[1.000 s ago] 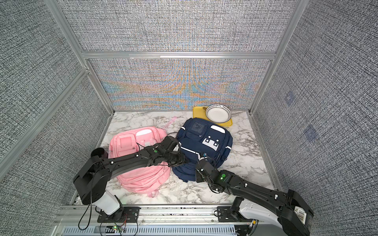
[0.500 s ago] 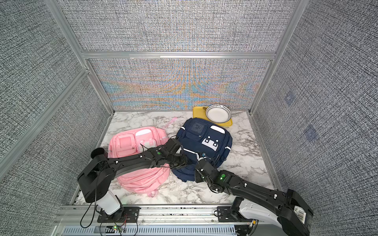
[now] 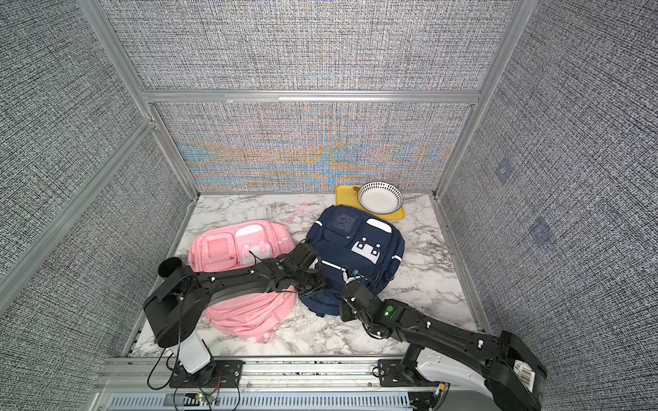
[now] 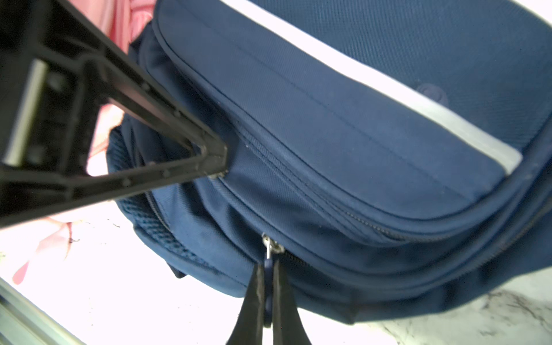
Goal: Zip up the backpack
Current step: Zip the zipper on the backpack.
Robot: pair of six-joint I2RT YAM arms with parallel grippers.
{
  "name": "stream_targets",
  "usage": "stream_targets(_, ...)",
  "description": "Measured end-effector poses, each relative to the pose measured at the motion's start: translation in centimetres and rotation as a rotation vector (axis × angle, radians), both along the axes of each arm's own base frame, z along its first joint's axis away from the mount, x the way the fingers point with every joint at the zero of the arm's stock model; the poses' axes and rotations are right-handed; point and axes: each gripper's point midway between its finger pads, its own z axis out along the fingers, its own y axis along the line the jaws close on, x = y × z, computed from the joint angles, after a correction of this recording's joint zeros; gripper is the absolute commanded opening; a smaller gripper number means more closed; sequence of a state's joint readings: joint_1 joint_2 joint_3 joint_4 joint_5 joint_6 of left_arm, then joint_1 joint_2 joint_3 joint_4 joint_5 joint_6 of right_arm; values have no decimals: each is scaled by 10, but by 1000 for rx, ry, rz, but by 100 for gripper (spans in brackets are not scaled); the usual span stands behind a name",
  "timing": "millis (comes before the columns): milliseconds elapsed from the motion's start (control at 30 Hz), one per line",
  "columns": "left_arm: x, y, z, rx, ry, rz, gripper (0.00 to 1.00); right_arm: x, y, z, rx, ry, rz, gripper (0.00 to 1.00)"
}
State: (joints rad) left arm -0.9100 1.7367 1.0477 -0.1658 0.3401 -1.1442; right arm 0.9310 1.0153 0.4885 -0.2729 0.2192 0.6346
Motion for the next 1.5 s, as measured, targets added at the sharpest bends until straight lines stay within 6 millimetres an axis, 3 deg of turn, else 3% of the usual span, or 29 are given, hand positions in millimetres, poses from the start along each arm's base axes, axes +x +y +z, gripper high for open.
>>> stream_targets(67, 0, 0, 0, 0, -1, -1, 17, -1, -2, -3, 2, 1, -4, 0)
stream_targets(267, 2, 2, 5, -16, -15, -4, 0, -2, -5, -2, 15, -8, -21, 0)
stream_targets(1000, 9, 14, 19, -67, -43, -19, 0, -1, -26, -1, 21, -19, -126, 0)
stream_targets(1500, 10, 16, 20, -86, -48, -22, 0, 7, -59, 1, -38, -37, -256, 0)
